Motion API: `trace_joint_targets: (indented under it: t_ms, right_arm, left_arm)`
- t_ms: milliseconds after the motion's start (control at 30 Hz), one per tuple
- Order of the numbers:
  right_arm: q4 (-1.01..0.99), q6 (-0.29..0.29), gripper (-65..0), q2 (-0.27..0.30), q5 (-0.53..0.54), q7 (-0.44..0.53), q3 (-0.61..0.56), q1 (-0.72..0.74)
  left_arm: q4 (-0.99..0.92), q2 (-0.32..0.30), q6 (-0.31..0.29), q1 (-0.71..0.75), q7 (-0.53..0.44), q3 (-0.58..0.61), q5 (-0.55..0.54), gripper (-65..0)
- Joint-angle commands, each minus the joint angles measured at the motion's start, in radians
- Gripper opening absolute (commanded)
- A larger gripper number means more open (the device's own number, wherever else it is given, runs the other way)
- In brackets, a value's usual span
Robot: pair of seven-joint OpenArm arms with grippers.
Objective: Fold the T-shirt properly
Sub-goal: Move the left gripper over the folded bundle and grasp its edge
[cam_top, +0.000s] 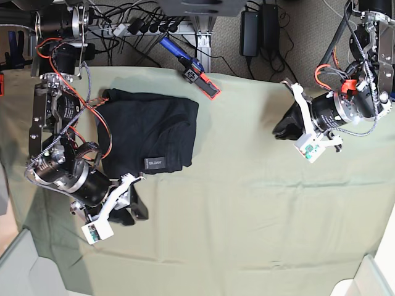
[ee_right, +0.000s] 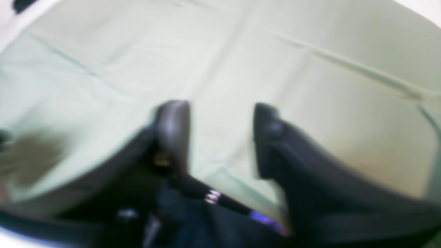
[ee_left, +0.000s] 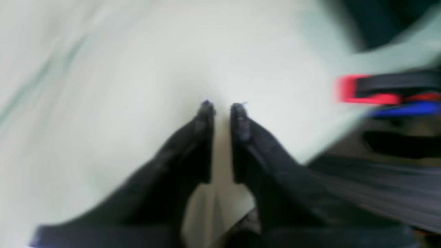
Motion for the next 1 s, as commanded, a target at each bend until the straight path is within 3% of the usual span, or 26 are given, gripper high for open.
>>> trace_joint_targets:
  t_ms: [0, 33, 133, 233, 500, 667, 967]
  right_arm:
    - [0.0, 0.077, -56.5, 0.007, -0.008, 0.035, 0.005, 0.036]
    - [-0.019, 0.077, -65.0, 0.01, -0.027, 0.046, 0.005, 0.044]
    - [-0.087, 0.077, -65.0, 0.012, -0.097, 0.08, 0.005, 0.076]
    - [-0.18, 0.077, -65.0, 0.012, -0.138, 0.117, 0.005, 0.111]
    - [-0.365, 0.077, -65.0, 0.011, -0.159, 0.158, 0.005, 0.158]
    - [-0.424, 0.078, -65.0, 0.011, -0.159, 0.157, 0.005, 0.155]
    - [-0.435, 0.078, -65.0, 0.011, -0.159, 0.158, 0.005, 0.153]
  left_arm:
    - [0.047, -0.011, -0.019, -0.01, -0.02, -0.005, -0.014, -62.1]
    - [0.081, -0.011, -0.019, -0.01, -0.021, 0.001, -0.014, -63.8]
    - [0.161, -0.011, -0.023, -0.007, -0.021, 0.062, -0.014, -65.0]
    - [0.175, -0.003, -0.056, -0.006, -0.023, 0.211, -0.005, -65.0]
    - [0.13, 0.039, -0.059, -0.058, -0.111, 0.549, 0.317, -65.0]
    - [0.038, 0.074, -0.058, -0.154, -0.152, 0.632, 0.419, -65.0]
    - [-0.138, 0.166, -0.055, -0.267, -0.151, 0.702, 0.443, -65.0]
